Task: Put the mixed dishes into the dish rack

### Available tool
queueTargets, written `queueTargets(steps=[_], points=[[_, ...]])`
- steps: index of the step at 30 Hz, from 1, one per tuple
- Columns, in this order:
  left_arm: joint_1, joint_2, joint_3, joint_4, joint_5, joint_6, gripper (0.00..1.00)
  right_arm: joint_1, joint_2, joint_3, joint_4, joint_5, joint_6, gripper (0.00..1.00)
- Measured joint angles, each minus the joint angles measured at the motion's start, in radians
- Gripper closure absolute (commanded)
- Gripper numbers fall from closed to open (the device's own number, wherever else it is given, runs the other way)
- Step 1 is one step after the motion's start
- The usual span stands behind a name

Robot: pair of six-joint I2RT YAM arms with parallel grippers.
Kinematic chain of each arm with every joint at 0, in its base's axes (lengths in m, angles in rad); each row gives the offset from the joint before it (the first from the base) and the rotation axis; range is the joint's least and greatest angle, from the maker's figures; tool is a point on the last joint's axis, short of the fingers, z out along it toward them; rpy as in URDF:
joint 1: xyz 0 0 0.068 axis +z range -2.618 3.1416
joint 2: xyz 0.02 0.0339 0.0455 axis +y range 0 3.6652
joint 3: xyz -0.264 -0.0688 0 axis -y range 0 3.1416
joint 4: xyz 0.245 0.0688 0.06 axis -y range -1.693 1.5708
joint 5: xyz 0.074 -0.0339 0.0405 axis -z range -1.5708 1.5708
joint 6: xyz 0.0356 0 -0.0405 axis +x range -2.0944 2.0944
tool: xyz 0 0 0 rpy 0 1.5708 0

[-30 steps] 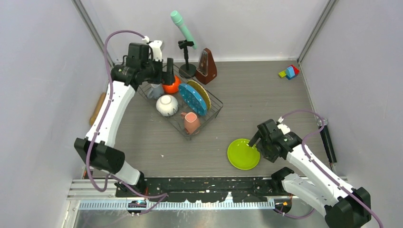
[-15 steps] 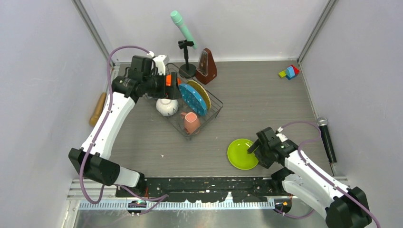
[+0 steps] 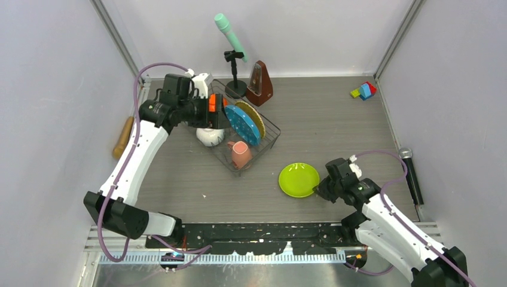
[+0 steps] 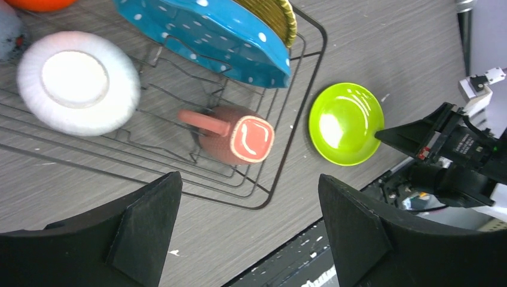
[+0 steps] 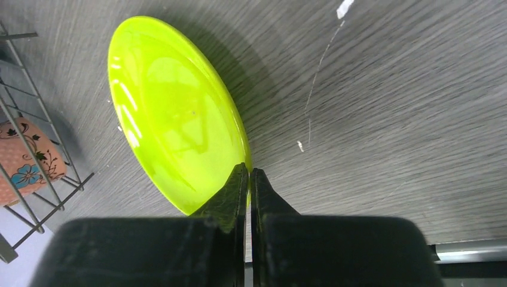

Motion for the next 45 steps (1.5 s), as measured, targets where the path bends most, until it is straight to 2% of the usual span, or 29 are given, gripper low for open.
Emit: queueTargets(steps=[7, 16, 26, 34, 40, 42, 44, 45], points=[[0.000, -0.022, -0.084, 0.071, 0.131, -0.106, 0.18, 0.000, -0.005, 0.133, -0.061, 0.022, -0.095, 1.00], [-0.039, -0.023, -0.197, 0.238, 0.291, -0.272, 0.24, 0.000, -0.010, 0.380, -0.056, 0.032, -0.322, 1.00], [-0.136, -0.001, -0.240, 0.417, 0.333, -0.362, 0.32, 0.000, 0.087, 0.537, -0.016, -0.085, -0.478, 1.00], [-0.171, 0.041, -0.240, 0.499, 0.336, -0.386, 0.42, 0.000, 0.135, 0.576, 0.040, -0.200, -0.528, 1.00], [-0.193, 0.079, -0.240, 0.518, 0.344, -0.392, 0.56, 0.000, 0.148, 0.589, 0.067, -0.239, -0.541, 1.00], [-0.201, 0.087, -0.240, 0.520, 0.348, -0.392, 0.71, 0.000, 0.154, 0.589, 0.070, -0.248, -0.541, 1.00], [-0.208, 0.088, -0.240, 0.523, 0.352, -0.393, 0.93, 0.000, 0.161, 0.589, 0.073, -0.254, -0.541, 1.00], [-0.210, 0.088, -0.240, 0.528, 0.355, -0.390, 1.00, 0.000, 0.163, 0.589, 0.074, -0.256, -0.541, 0.98]])
